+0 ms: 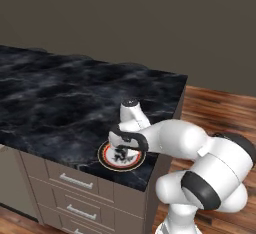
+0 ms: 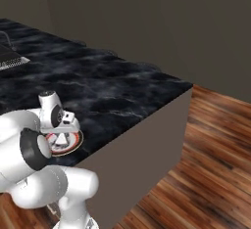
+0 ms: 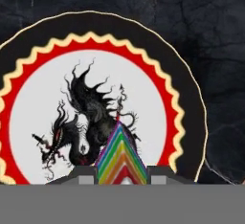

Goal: Take the baked cake out of the oven and place it on the plate for cooling. Then close the oven door.

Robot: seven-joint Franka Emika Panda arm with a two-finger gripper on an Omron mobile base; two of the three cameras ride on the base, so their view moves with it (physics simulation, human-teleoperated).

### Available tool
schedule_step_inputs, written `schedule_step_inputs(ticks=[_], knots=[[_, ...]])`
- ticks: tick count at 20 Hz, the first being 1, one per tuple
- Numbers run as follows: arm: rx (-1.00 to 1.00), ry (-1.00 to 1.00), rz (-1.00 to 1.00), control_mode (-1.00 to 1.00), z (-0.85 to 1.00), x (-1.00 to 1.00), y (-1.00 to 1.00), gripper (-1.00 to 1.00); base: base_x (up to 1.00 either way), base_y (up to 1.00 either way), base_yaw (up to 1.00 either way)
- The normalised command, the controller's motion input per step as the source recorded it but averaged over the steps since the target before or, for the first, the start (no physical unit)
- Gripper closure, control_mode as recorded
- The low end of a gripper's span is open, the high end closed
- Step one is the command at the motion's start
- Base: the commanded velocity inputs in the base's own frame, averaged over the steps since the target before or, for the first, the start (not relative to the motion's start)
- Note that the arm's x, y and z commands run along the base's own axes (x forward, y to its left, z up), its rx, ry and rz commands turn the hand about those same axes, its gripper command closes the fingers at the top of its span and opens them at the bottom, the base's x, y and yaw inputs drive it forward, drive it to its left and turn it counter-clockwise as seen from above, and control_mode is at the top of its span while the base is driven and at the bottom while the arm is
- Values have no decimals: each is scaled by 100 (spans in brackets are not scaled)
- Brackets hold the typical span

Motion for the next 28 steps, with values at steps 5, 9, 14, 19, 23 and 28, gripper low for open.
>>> schedule_step_inputs(ticks=[5, 9, 14, 19, 23, 28], knots=[[0, 0, 0, -100, -23, 26, 9, 100, 0, 0, 0], [0, 0, 0, -100, -17, 3, 23, -100, 0, 0, 0], [0, 0, 0, -100, -2, 0, 6, -100, 0, 0, 0], [0, 0, 0, -100, 1, 0, 0, -100, 0, 0, 0], [0, -8, 0, -100, 44, -8, 0, -100, 0, 0, 0], [1, -24, 0, -100, 93, -37, -3, -100, 0, 0, 0]])
